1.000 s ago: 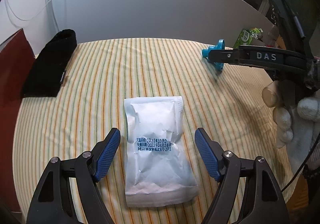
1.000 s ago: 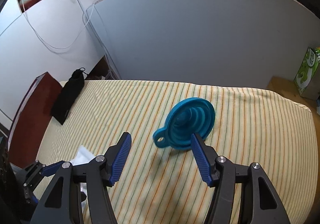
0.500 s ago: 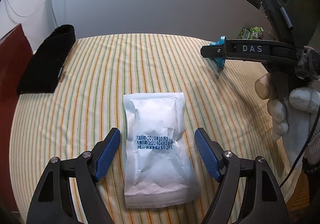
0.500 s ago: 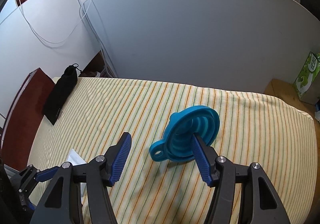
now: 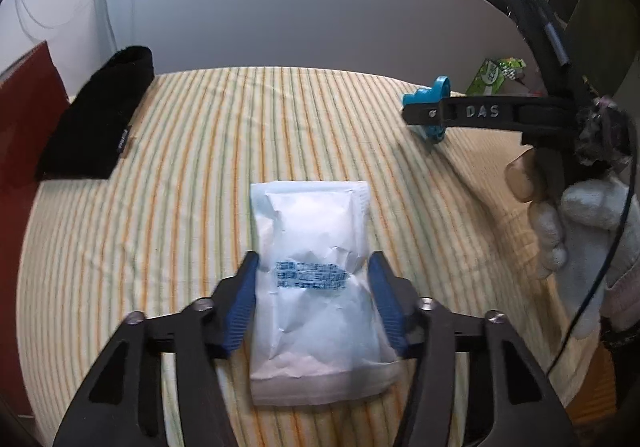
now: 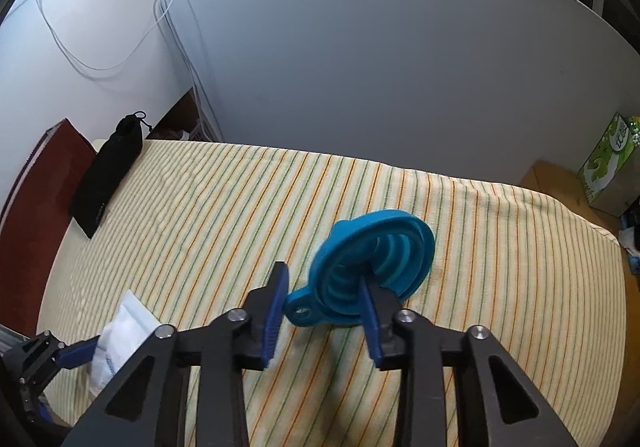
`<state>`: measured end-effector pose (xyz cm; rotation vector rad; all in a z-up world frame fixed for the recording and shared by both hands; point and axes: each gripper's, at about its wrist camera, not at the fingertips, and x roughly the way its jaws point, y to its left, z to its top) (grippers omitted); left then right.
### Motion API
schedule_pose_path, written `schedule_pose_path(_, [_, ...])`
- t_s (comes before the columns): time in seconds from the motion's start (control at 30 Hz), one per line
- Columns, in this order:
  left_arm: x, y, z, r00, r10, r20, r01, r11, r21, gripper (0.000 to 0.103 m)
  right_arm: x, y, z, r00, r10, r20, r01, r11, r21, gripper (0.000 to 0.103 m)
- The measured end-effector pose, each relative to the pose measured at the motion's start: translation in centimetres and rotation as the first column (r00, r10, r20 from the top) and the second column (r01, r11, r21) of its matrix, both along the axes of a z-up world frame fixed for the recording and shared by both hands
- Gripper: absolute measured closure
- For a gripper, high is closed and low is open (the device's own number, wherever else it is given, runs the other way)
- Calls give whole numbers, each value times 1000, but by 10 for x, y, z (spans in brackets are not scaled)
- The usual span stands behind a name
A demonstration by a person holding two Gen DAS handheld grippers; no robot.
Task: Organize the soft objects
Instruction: 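Grasp the white packet with the left gripper while the right gripper grasps the blue funnel, then carry the packet and funnel over the shoebox and release both inside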
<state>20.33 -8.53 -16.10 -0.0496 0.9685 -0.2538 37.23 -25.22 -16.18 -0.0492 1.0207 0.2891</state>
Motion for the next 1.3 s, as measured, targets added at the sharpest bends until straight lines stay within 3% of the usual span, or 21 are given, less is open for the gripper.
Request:
schedule_pose_path(0.1, [-2, 2, 1, 1000, 3, 3, -3, 1000, -12, 66, -3, 1, 4, 1000, 2, 13, -2, 1000, -2, 82])
schedule_pose_path(0.33, [-6, 0, 2, 1000, -9, 22, 9, 1000, 2, 69, -13, 1, 12, 999, 11, 41, -11, 1000, -12, 86])
schedule_pose_path(0.43, [-7, -7, 4, 1000, -10, 28, 8, 999, 50, 65, -19, 1, 14, 999, 18, 46, -17, 1000, -19, 86])
schedule_pose_path(0.5, [-4, -11, 2, 1000, -16, 5, 16, 997, 69, 42, -22, 2, 15, 998, 21, 51, -19, 1000, -24, 86])
schedule_pose_path(0.63, [-1, -15, -2, 1000, -13, 17, 11, 995, 95, 39, -29, 2, 18, 998, 25, 56, -23, 999, -27, 86])
schedule_pose_path(0.7, [-1, -17, -3, 1000, -11, 25, 8, 994, 113, 44, -31, 1, 19, 998, 26, 60, -24, 999, -32, 87])
schedule_pose_path(0.77, [3, -18, -3, 999, -10, 45, 4, 991, 136, 57, -33, 2, 19, 998, 29, 61, -27, 999, -35, 87])
schedule_pose_path(0.87, [4, -16, -2, 999, -10, 50, 3, 991, 133, 63, -37, 1, 21, 997, 30, 67, -28, 999, -40, 87])
schedule_pose_path(1.07, [-2, 2, 7, 998, 27, 56, -30, 998, 61, 64, -49, -1, 33, 995, 38, 94, -35, 999, -39, 87])
schedule_pose_path(1.3, [-27, 20, 41, 994, 28, 104, -28, 1000, -4, 64, -67, 1, 49, 993, 47, 109, -47, 999, -5, 87])
